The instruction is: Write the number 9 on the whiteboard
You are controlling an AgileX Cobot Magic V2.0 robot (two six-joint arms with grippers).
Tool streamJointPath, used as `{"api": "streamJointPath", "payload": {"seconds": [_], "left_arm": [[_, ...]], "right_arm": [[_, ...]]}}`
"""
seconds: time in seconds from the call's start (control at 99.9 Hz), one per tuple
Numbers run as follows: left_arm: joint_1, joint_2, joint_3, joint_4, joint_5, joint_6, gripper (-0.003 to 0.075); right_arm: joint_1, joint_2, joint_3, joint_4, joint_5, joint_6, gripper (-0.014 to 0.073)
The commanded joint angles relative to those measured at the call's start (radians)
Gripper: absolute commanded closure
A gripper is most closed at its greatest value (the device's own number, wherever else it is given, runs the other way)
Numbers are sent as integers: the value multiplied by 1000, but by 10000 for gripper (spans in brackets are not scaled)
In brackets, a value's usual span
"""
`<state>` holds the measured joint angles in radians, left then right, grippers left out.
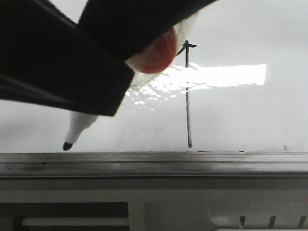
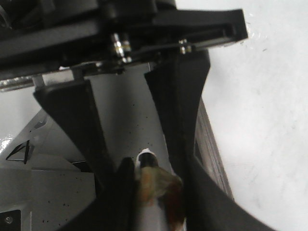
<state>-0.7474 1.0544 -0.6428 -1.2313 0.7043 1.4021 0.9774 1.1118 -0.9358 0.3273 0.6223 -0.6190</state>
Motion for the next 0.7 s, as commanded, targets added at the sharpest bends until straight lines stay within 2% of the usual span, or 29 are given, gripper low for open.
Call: {"api": "streamJointPath", "payload": {"seconds": [0.0, 0.12, 0.19, 0.29, 0.39, 0.69], "left_arm": [[-6, 3, -35, -59, 24, -1, 414], [-6, 22, -35, -59, 31, -1, 423], [-6, 30, -35, -59, 31, -1, 464], [-6, 34, -35, -59, 31, -1, 581], [-6, 34, -35, -59, 31, -1, 742], [-6, 34, -35, -59, 27, -1, 738]], "right_arm": [[5, -14, -35, 15, -63, -8, 638], [5, -14, -35, 22, -65, -8, 638], [5, -14, -35, 27, -65, -8, 638], [5, -14, -35, 37, -65, -8, 638], [5, -14, -35, 38, -65, -8, 638], [5, -14, -35, 41, -74, -8, 631]]}}
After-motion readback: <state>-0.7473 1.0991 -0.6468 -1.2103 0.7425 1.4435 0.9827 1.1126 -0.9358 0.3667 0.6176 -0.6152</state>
